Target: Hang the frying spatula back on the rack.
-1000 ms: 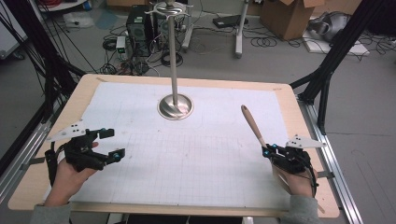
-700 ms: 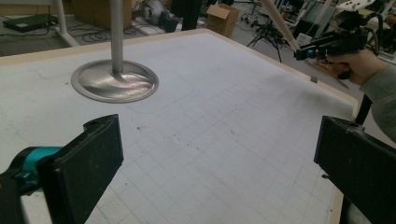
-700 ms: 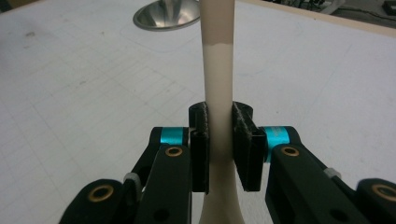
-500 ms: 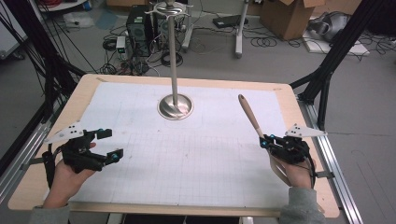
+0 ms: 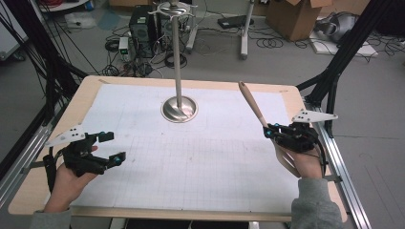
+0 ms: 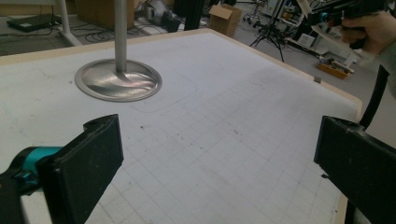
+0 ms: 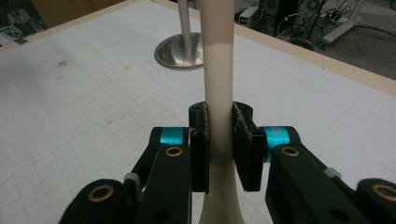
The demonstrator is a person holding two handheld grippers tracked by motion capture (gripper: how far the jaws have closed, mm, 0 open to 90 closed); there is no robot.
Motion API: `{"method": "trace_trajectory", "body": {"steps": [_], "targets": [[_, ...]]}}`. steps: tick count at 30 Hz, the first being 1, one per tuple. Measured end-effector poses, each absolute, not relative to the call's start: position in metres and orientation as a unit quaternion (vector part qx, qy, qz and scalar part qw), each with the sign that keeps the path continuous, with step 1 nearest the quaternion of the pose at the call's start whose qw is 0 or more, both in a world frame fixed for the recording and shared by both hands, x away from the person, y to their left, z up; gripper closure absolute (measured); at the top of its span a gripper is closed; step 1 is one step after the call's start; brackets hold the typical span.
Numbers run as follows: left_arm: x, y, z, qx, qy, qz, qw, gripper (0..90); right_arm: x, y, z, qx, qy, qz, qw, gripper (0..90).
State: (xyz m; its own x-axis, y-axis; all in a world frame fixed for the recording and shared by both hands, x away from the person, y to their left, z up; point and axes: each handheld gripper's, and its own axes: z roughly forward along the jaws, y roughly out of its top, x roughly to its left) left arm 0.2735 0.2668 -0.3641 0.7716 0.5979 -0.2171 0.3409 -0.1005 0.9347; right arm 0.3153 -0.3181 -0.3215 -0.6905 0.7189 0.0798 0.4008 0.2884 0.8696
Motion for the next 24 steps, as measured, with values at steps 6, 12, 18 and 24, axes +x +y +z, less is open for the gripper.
{"method": "trace_trajectory", "body": {"steps": [6,12,18,24], "targets": [[0.273,0.268,-0.365,0.732,0.324,0.108,0.59,1.8,0.32,-0.313,-0.309,0.349,0.787,0.482,0.164,78.3],[0.274,0.269,-0.366,0.732,0.324,0.108,0.589,1.8,0.325,-0.308,-0.299,0.341,0.789,0.485,0.162,78.3],[0.274,0.27,-0.366,0.731,0.325,0.109,0.59,1.8,0.33,-0.302,-0.288,0.339,0.79,0.485,0.162,78.3],[0.274,0.271,-0.366,0.729,0.327,0.109,0.591,1.8,0.335,-0.295,-0.275,0.333,0.793,0.483,0.166,78.3]]}}
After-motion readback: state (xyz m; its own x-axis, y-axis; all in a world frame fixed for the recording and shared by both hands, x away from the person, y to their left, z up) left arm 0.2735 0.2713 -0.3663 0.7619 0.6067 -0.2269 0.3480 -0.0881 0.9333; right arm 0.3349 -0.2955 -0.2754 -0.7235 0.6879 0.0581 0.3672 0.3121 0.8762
